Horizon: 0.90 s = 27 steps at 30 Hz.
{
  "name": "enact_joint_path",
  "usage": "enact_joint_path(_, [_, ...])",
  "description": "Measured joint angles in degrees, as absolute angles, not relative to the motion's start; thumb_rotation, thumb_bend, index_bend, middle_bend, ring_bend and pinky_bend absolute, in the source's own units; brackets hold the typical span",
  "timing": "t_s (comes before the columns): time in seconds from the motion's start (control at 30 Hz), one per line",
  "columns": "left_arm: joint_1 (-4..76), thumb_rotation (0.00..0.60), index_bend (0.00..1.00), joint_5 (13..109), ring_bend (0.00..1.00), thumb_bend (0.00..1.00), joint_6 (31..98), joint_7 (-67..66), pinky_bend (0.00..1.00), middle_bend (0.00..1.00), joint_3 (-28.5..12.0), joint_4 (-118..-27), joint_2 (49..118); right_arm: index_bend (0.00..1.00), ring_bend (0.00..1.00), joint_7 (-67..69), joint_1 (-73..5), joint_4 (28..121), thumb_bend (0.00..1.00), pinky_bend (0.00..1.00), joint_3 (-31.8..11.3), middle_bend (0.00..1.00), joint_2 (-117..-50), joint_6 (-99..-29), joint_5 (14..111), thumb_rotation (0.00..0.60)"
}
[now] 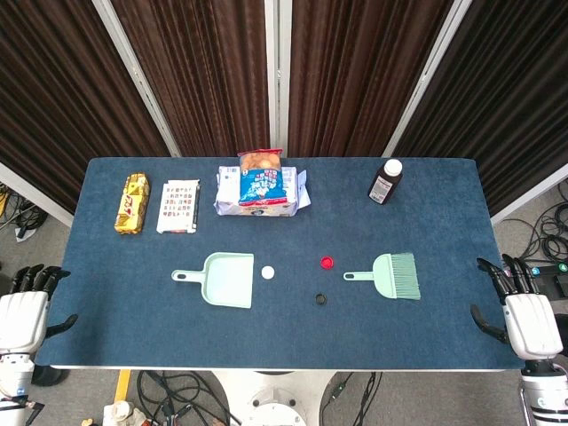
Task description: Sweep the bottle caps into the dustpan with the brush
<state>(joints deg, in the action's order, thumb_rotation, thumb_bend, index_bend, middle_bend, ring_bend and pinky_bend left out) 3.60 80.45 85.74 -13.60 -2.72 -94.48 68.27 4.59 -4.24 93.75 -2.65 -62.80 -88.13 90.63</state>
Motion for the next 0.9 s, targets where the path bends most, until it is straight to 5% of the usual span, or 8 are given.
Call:
enact_joint_path(0.4, [4.07, 0.600, 0.27, 80.75, 0.13, 0.12, 84.91, -13.29, 0.13, 0.21, -2.79, -94.12, 68.39, 0.14, 0.03, 2.04, -5.88, 95.16, 0.23, 0.10, -2.97, 0.29, -62.46, -84.60, 89.78, 0.600])
enact_joint_path(0.57, [4.38, 0.600, 0.27, 80.68, 0.13, 0.12, 84.35, -12.62, 0.13, 0.21, -2.90, -93.60, 68.49, 0.23, 0.03, -3.97, -9.85, 96.71, 0.12, 0.12, -4.84, 0.31, -63.20, -78.46, 86.73, 0.600])
enact_joint_path(0.9, [3.86, 0.600, 0.27, 80.54, 0.13, 0.12, 84.03, -10.12, 0.13, 0.21, -2.37, -92.55, 68.64, 0.35, 0.06, -26.92, -21.10, 95.28, 0.12, 0.14, -8.59, 0.34, -72.56, -66.28, 78.16, 0.600])
